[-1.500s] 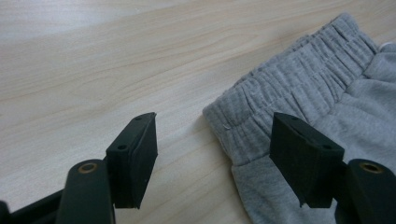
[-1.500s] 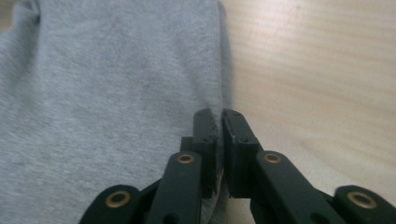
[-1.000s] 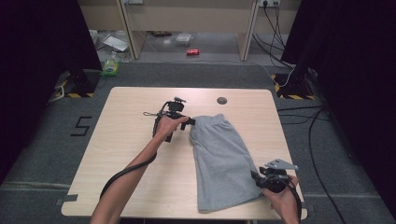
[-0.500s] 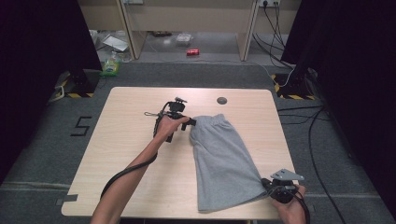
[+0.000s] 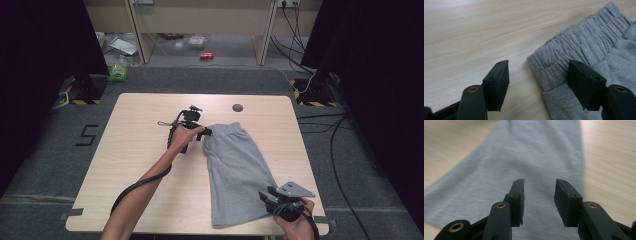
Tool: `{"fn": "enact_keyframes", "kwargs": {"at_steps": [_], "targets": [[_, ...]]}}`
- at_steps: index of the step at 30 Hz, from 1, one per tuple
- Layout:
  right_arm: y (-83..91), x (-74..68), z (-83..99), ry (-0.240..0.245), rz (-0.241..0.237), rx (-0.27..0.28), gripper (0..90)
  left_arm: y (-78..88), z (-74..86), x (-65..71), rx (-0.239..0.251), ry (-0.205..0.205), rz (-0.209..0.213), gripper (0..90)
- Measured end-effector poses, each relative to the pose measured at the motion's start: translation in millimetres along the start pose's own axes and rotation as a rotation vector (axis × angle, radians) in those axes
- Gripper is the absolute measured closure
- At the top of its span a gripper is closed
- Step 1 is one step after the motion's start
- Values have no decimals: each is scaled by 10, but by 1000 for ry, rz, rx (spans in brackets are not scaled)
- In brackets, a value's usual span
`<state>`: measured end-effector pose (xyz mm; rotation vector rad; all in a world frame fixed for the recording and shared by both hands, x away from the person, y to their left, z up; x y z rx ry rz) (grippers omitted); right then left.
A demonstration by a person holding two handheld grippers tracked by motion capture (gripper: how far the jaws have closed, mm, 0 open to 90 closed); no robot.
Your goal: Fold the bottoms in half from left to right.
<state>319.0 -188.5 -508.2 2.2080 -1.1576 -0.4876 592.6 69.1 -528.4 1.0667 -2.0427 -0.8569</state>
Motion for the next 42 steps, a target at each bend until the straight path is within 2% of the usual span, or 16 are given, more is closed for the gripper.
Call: {"fn": "enact_keyframes", "kwargs": {"at_steps": [2, 3, 4, 5, 6, 7, 11, 16, 22, 27, 29, 30, 33, 36, 39, 42], "targets": [[-27, -142, -14, 23, -32, -1, 582, -35, 17, 32, -1, -4, 3, 381], [-27, -142, -14, 23, -32, -1, 582, -35, 17, 32, -1, -4, 3, 394], [-62, -279, -21, 34, -65, -4, 574, -45, 22, 45, -1, -7, 2, 405], [-62, -279, -21, 34, -65, -4, 574, -55, 28, 57, -2, -10, -1, 405], [-108, -409, -20, 45, -98, -12, 560, -67, 38, 70, -3, -12, -7, 414], [-108, -409, -20, 45, -98, -12, 560, -80, 52, 85, -7, -18, -16, 414], [-199, -651, -7, 72, -166, -30, 539, -141, 95, 172, -32, -52, -27, 439], [-334, -1026, 30, 132, -259, -59, 530, -161, 81, 204, -18, -61, -26, 572], [-391, -1298, -11, 183, -308, -47, 532, -168, 63, 196, -8, -73, -32, 589], [-491, -1406, 34, 208, -326, -76, 527, -169, 49, 188, -6, -79, -34, 591], [-544, -1414, 69, 228, -310, -96, 517, -172, 44, 180, -4, -78, -30, 590], [-595, -1415, 127, 248, -304, -135, 477, -177, 42, 174, 0, -74, -25, 590], [-607, -1420, 138, 255, -298, -133, 515, -179, 35, 168, 0, -77, -25, 590], [-619, -1373, 126, 311, -245, -125, 735, -184, 26, 166, 3, -85, -27, 593], [-637, -1349, 104, 324, -233, -124, 812, -182, 26, 158, 5, -87, -20, 601], [-679, -1403, 75, 343, -244, -118, 825, -175, 16, 128, 10, -91, -21, 617]]}}
Point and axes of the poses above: each handheld gripper's, and its own axes: y roughly backward along the jaws, z roughly out of its underside, x roughly to its right, the point moved 6 cm from there along -y, roughly forward along the jaws, and after that the axes turned 2 degrees about -x, right-handed, at the moved point
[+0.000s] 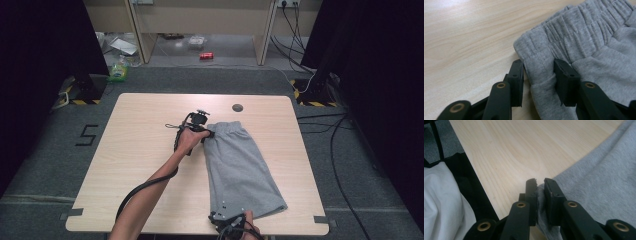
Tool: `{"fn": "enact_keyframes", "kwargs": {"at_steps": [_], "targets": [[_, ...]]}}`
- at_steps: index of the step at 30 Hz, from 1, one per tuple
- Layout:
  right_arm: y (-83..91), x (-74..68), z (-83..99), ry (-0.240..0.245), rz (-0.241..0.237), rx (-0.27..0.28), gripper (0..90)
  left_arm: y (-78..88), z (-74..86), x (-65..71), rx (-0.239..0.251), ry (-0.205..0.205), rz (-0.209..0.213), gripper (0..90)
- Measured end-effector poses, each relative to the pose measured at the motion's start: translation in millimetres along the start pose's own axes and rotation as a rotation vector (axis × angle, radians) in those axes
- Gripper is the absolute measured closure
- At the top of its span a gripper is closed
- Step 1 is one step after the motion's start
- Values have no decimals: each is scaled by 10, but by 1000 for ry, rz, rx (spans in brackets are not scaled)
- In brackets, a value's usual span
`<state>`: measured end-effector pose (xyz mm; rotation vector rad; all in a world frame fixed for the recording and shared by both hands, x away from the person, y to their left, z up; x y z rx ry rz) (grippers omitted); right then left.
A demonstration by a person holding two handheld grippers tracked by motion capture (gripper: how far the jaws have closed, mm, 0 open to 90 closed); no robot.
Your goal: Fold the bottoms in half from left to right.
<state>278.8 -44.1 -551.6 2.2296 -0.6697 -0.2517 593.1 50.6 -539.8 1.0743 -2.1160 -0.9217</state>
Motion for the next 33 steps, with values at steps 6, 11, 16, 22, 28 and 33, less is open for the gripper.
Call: {"fn": "enact_keyframes", "kwargs": {"at_steps": [6, 11, 16, 22, 28, 33], "targets": [[-161, -119, -164, -16, -85, 18, 839, 90, 34, -188, -10, -22, -14, 640], [-414, -358, -442, 16, -177, 23, 844, 258, 138, -443, -24, -33, -22, 649], [-689, -642, -746, 30, -273, 29, 848, 420, 286, -699, -37, -15, -3, 650], [-870, -810, -928, 40, -313, 39, 837, 545, 394, -896, -37, 6, -16, 647], [-811, -787, -1060, -29, -387, 63, 654, 605, 433, -979, -25, 44, 1, 579], [-548, -217, -1204, -21, -232, 131, 608, 618, 415, -976, -12, 38, -18, 544]]}}
Point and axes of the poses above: each handheld gripper's, and its own axes: y roughly backward along the jaws, z roughly out of its underside, x roughly to its right, the point moved 6 cm from there along -y, roughly forward along the jaws, and after that the axes turned 2 degrees about -x, right-handed, at the moved point
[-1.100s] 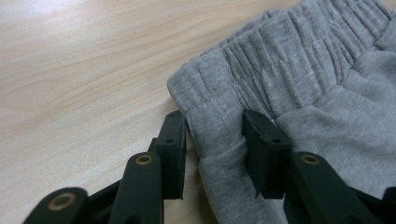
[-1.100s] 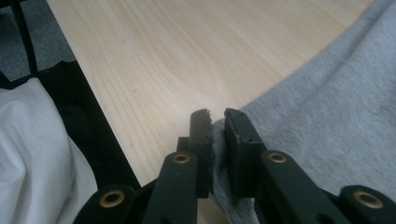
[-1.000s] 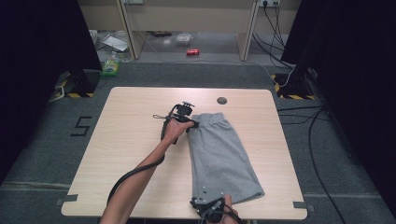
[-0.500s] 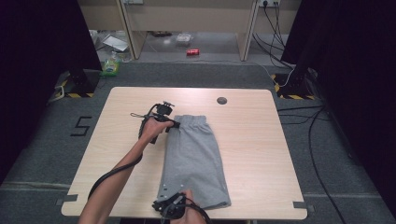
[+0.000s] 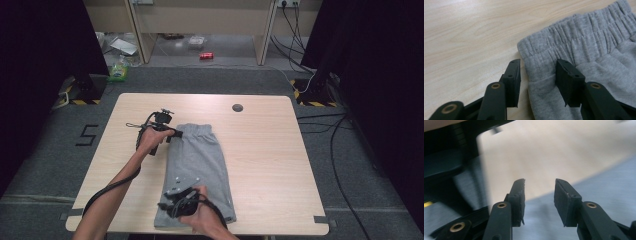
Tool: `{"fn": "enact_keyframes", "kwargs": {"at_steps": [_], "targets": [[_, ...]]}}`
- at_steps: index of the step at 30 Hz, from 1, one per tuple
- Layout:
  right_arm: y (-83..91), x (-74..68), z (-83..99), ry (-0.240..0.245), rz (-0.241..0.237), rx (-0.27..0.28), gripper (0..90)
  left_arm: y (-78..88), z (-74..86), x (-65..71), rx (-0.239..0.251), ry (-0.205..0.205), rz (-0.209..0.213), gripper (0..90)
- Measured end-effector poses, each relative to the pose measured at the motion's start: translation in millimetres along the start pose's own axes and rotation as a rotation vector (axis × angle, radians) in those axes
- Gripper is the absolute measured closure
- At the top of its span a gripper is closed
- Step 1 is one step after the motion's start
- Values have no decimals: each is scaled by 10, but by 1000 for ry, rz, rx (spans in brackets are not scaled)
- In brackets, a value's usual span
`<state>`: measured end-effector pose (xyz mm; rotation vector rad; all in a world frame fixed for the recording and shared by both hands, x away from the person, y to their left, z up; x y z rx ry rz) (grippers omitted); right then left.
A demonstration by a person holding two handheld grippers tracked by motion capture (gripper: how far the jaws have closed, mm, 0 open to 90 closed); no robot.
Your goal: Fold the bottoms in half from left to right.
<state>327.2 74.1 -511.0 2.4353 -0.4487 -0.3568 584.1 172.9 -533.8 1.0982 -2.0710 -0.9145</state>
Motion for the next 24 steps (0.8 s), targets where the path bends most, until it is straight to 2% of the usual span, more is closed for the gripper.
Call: {"fn": "enact_keyframes", "kwargs": {"at_steps": [1, 2, 3, 4, 5, 6, 7, 8, 10, 14, 24], "targets": [[55, 107, 8, -2, 34, -2, 608, 2, 0, -5, 0, 2, 2, 541], [55, 107, 8, -2, 34, -2, 608, 1, 2, -13, 1, 4, 2, 541], [137, 320, 60, -17, 93, -14, 605, -3, 4, -17, 3, 9, 4, 529], [137, 320, 60, -17, 93, -14, 605, -6, 4, -22, 5, 12, 5, 529], [190, 516, 140, -35, 150, -33, 604, -11, 6, -28, 6, 13, 5, 520], [190, 516, 140, -35, 150, -33, 604, -11, 6, -28, 6, 13, 5, 520], [228, 687, 219, -53, 194, -49, 604, -12, 6, -28, 7, 13, 5, 519], [228, 687, 219, -53, 194, -49, 604, -14, 5, -27, 9, 13, 3, 519], [267, 848, 281, -82, 228, -55, 603, -15, 5, -26, 10, 11, 2, 519], [327, 1019, 334, -108, 270, -56, 599, -13, 7, -29, 13, 15, 4, 517], [492, 1354, 510, -183, 347, -62, 591, -10, 17, -34, 23, 21, 9, 519]]}}
Point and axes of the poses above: each handheld gripper's, and its own axes: y roughly backward along the jaws, z roughly out of its underside, x roughly to its right, the point moved 6 cm from there along -y, roughly forward along the jaws, and after that the axes turned 2 degrees about -x, right-handed, at the moved point
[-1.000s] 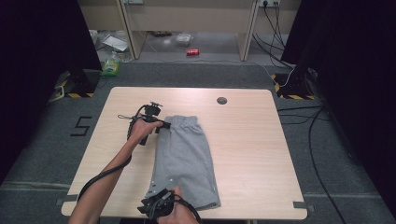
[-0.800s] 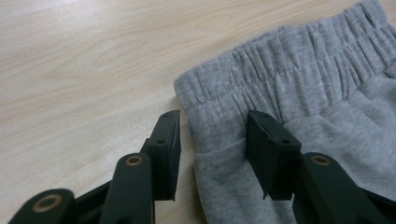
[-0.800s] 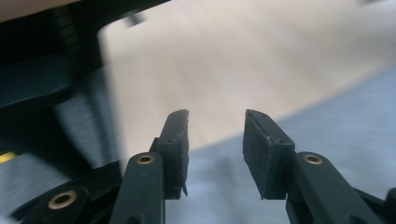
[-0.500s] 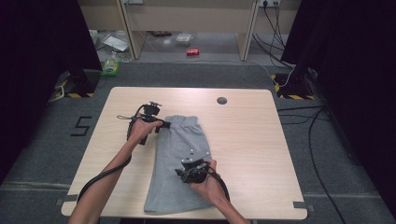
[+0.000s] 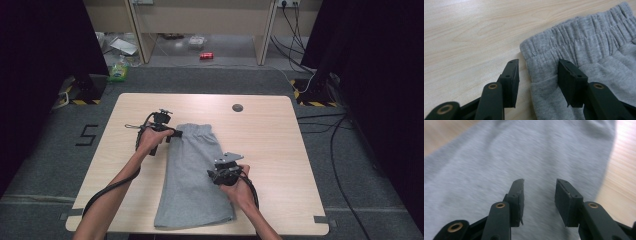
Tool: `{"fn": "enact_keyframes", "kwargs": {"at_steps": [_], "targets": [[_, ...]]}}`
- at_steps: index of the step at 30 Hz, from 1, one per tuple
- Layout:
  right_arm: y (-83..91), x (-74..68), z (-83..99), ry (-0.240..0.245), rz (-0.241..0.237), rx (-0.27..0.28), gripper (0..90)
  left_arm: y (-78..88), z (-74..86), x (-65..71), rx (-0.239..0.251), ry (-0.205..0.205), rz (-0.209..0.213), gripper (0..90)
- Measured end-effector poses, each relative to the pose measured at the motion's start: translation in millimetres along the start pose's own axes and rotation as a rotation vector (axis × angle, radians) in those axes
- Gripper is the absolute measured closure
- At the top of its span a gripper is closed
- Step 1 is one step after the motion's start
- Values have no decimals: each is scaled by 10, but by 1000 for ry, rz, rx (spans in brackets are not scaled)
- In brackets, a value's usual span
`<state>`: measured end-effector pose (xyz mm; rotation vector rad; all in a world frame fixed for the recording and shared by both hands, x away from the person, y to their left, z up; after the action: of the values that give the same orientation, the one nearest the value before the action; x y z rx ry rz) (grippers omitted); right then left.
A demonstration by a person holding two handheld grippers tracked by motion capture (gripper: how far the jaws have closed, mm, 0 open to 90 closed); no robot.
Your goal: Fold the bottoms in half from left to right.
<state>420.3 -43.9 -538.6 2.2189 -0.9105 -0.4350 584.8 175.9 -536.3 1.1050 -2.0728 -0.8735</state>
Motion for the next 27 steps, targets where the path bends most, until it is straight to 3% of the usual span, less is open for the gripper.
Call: {"fn": "enact_keyframes", "kwargs": {"at_steps": [3, 7, 11, 15, 27], "targets": [[-19, 96, 56, -10, 17, -15, 606, 5, 7, -7, 1, 1, 2, 518], [-2, 159, 97, -28, 5, -19, 627, 9, 20, -22, 7, 12, 7, 513], [33, 153, 87, -42, -8, -13, 550, 8, 33, -36, 14, 23, 14, 508], [107, 179, -34, -42, -2, 46, 529, -6, 48, -38, 13, 29, 22, 509], [66, 522, -327, -83, 59, 83, 501, -42, 75, -39, 20, 45, 28, 507]]}}
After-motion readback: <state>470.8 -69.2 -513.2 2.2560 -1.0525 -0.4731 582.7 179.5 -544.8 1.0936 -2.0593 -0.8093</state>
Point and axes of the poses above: each handheld gripper's, and its own axes: y roughly backward along the jaws, z roughly out of its underside, x roughly to its right, the point moved 6 cm from there along -y, roughly forward along the jaws, and after that the axes turned 2 degrees about -x, right-handed, at the moved point
